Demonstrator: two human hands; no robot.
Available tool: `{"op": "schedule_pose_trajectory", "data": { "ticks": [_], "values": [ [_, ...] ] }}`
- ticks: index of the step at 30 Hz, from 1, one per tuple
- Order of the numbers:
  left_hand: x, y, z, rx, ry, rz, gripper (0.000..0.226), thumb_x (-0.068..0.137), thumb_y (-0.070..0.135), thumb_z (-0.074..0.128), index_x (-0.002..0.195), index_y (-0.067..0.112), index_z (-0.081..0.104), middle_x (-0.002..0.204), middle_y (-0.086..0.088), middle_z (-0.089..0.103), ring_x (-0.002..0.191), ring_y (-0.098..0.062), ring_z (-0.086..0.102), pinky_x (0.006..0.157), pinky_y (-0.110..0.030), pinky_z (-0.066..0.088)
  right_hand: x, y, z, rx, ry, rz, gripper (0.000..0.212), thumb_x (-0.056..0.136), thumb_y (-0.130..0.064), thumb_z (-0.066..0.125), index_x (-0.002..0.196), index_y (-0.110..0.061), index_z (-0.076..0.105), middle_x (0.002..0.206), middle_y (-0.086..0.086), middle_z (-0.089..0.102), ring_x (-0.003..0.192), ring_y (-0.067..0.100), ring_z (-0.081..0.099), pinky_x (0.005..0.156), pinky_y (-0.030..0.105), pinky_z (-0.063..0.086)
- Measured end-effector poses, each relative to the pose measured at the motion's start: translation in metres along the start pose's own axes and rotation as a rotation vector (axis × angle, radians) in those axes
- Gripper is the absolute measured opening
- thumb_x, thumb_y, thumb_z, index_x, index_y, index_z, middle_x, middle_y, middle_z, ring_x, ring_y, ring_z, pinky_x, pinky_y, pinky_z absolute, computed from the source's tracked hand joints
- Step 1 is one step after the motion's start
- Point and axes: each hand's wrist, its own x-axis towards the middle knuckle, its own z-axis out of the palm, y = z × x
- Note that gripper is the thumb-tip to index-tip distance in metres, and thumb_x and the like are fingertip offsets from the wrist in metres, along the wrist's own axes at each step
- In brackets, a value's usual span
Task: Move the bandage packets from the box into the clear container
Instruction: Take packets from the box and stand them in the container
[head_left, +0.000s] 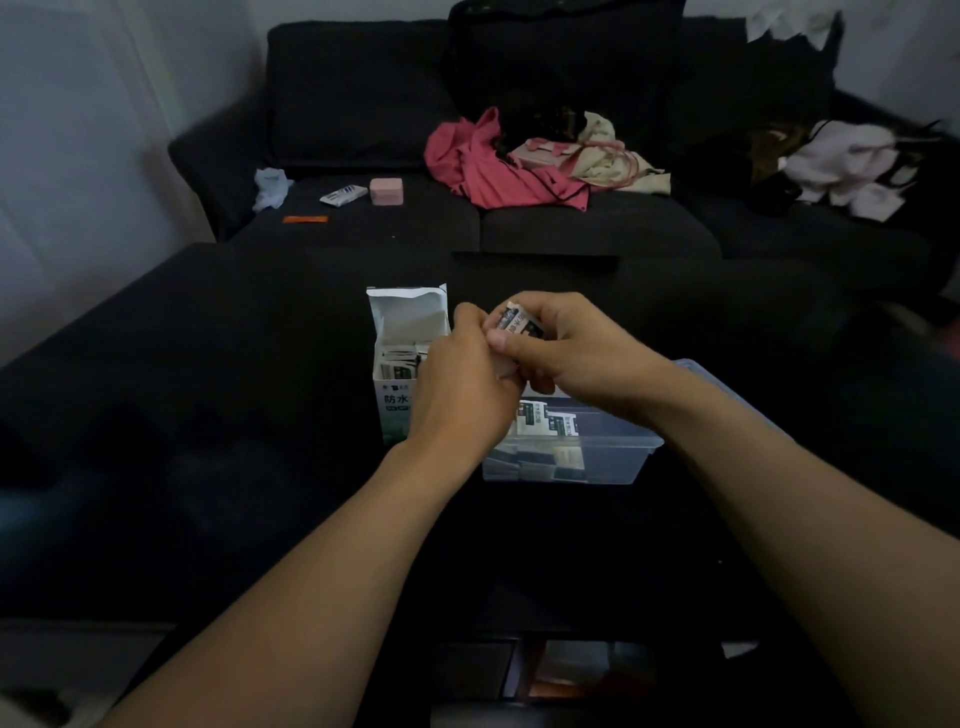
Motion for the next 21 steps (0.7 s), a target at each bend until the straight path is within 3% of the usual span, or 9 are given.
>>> {"op": "schedule_pose_trajectory", "data": {
  "ticks": [3, 6, 10, 13, 16, 21],
  "values": [
    [-0.001, 0.002, -0.002, 0.022, -0.078, 0.01, 0.045, 0.082, 0.031, 0.078, 0.113, 0.024, 0.046, 0.098, 0.001, 0.065, 0.084, -0.018, 0.065, 0.07, -0.042, 0.059, 0.0, 0.001, -0.011, -0.014, -0.069, 0.028, 0.016, 0.095, -0.003, 0.063, 0.109, 0.006, 0.064, 0.082, 0.015, 0.064, 0.06, 0.007, 0.057, 0.051, 0.018, 0.047],
    [-0.002, 0.004, -0.005, 0.126, -0.177, 0.076, 0.065, 0.07, 0.052, 0.085, 0.116, 0.028, 0.046, 0.098, 0.006, 0.065, 0.085, -0.016, 0.065, 0.071, -0.039, 0.057, 0.001, 0.002, -0.037, -0.048, -0.005, 0.125, 0.017, 0.096, -0.002, 0.059, 0.112, 0.004, 0.064, 0.089, 0.017, 0.067, 0.066, 0.01, 0.06, 0.054, 0.017, 0.049],
    [0.0, -0.003, -0.017, 0.296, -0.363, 0.17, 0.081, 0.058, 0.073, 0.081, 0.122, 0.032, 0.053, 0.111, 0.014, 0.058, 0.099, -0.008, 0.057, 0.086, -0.038, 0.055, -0.003, 0.021, -0.073, -0.293, -0.14, 0.35, 0.015, 0.096, -0.006, 0.061, 0.108, 0.001, 0.066, 0.096, 0.022, 0.068, 0.068, 0.014, 0.057, 0.056, 0.018, 0.049],
    [0.002, -0.006, -0.024, 0.416, -0.547, 0.185, 0.089, 0.053, 0.072, 0.084, 0.129, 0.036, 0.055, 0.127, 0.017, 0.056, 0.115, -0.008, 0.054, 0.098, -0.041, 0.051, 0.004, 0.034, -0.073, -0.462, -0.295, 0.479, 0.013, 0.095, -0.014, 0.064, 0.105, -0.006, 0.068, 0.094, 0.014, 0.072, 0.07, 0.016, 0.057, 0.063, 0.026, 0.051],
    [0.004, -0.006, -0.025, 0.475, -0.612, 0.173, 0.091, 0.054, 0.063, 0.089, 0.135, 0.039, 0.056, 0.142, 0.013, 0.054, 0.13, -0.014, 0.051, 0.104, -0.045, 0.049, 0.016, 0.035, -0.064, -0.557, -0.377, 0.538, 0.014, 0.094, -0.02, 0.066, 0.105, -0.012, 0.069, 0.093, 0.012, 0.07, 0.074, 0.017, 0.058, 0.072, 0.033, 0.05],
    [0.002, -0.011, -0.018, 0.553, -0.663, 0.184, 0.088, 0.06, 0.059, 0.089, 0.139, 0.04, 0.055, 0.145, 0.007, 0.053, 0.131, -0.019, 0.051, 0.103, -0.041, 0.049, 0.026, 0.04, -0.049, -0.606, -0.449, 0.648, 0.014, 0.096, -0.022, 0.064, 0.106, -0.013, 0.068, 0.083, 0.003, 0.065, 0.068, 0.012, 0.055, 0.067, 0.027, 0.047]
  ]
}}
